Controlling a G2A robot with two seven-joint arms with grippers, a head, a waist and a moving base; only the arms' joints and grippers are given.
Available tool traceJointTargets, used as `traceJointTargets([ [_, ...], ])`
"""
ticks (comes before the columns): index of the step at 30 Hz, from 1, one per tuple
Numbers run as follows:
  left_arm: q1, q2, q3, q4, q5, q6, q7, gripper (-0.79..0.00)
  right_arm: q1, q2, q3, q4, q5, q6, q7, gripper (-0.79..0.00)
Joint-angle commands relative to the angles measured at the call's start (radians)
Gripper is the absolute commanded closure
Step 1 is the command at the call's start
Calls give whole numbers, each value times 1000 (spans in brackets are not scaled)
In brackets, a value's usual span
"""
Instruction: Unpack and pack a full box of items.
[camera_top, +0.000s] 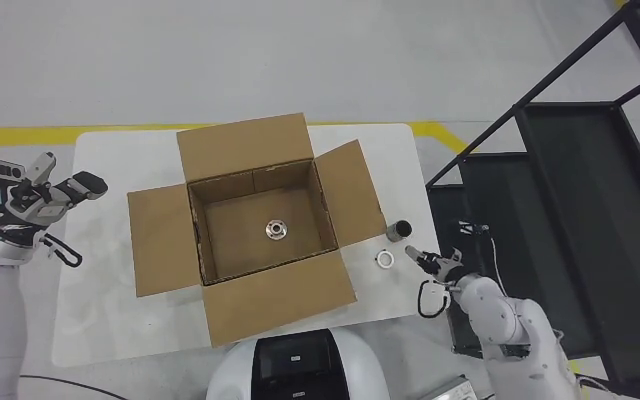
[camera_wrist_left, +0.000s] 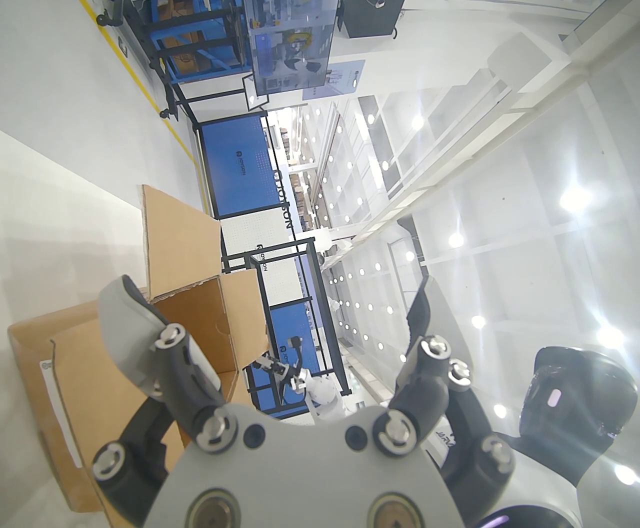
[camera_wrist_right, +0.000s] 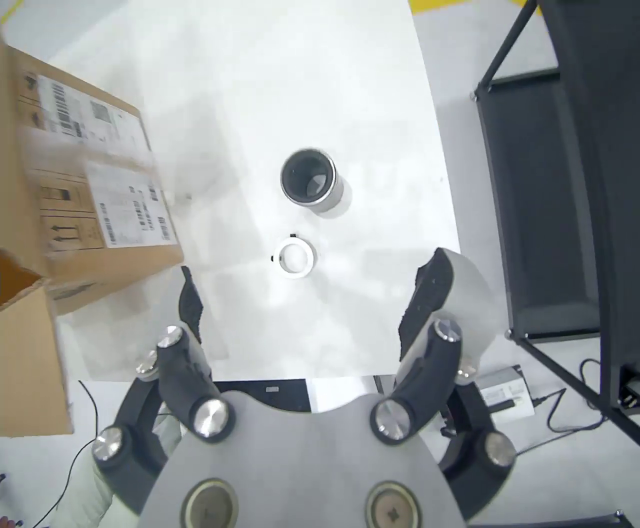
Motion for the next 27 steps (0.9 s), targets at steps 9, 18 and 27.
traceJointTargets([
  [9, 0, 0, 0, 0, 0, 0, 0, -785, 188, -9, -116, 296, 60, 56, 1, -360],
  [18, 0, 0, 0, 0, 0, 0, 0, -785, 218, -11, -166, 349, 60, 73, -14, -323],
  [27, 0, 0, 0, 0, 0, 0, 0, -785, 259, -13, -224, 387, 43, 86, 7, -262],
])
